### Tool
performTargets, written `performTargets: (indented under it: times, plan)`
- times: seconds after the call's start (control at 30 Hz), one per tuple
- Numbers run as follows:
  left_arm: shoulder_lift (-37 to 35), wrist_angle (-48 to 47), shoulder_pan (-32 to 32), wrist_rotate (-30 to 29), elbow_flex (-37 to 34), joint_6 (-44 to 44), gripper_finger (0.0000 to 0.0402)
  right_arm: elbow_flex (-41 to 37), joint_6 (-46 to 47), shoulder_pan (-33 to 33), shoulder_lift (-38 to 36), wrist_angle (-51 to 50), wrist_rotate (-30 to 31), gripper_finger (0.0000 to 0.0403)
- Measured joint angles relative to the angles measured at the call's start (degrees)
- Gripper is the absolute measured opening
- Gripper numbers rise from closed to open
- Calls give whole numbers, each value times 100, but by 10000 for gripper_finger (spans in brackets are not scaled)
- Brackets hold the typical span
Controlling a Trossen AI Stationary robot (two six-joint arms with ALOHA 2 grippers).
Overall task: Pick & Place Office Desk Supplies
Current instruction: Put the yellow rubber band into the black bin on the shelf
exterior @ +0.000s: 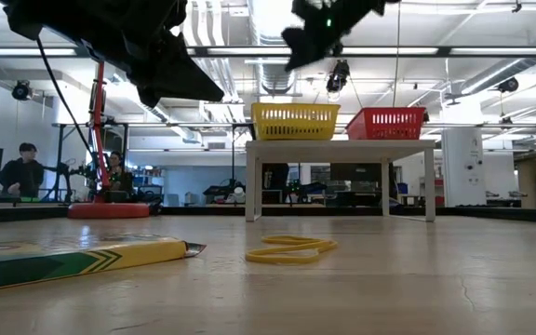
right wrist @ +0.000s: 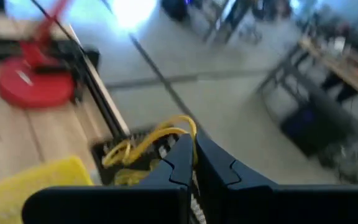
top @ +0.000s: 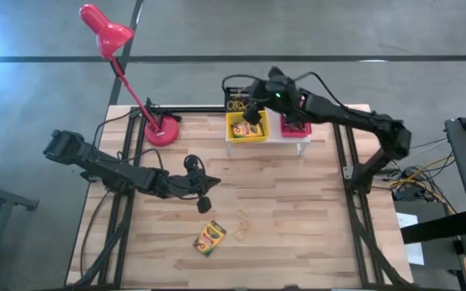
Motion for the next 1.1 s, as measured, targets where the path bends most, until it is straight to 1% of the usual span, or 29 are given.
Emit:
performTargets:
  times: [0.17,0.27,0.37,0.47,0.63,0.73,0.87,1.0,1.1]
  plan:
    - [0,2,0,0,0,-2,19,396,457,-339,492,-894,-43,9]
    - [0,2,0,0,0,-2,19,493,425,-446,637,-1423,-49,17]
    - [0,2,0,1,0,-2,19,511,484,-495,638,-1606,-44,41]
    - [0,2,0,0,0,-2,19,511,682,-515,521,-1769,-40,75]
    - [0,2,0,2,0,-4,19,516,887,-462,102,-1929,-76,132]
    - [0,0,0,2,0,-22,19,445,946,-272,-241,-2014,-346,155]
    - [0,2,0,2,0,-22,19,208,1237,177,-652,-2160,-699,168]
    - [0,2,-1,2,0,-22,19,-301,1301,948,-1094,-2154,-680,171]
    - [0,2,-2,2,0,-22,19,-922,1491,1689,-1364,-1985,-685,166]
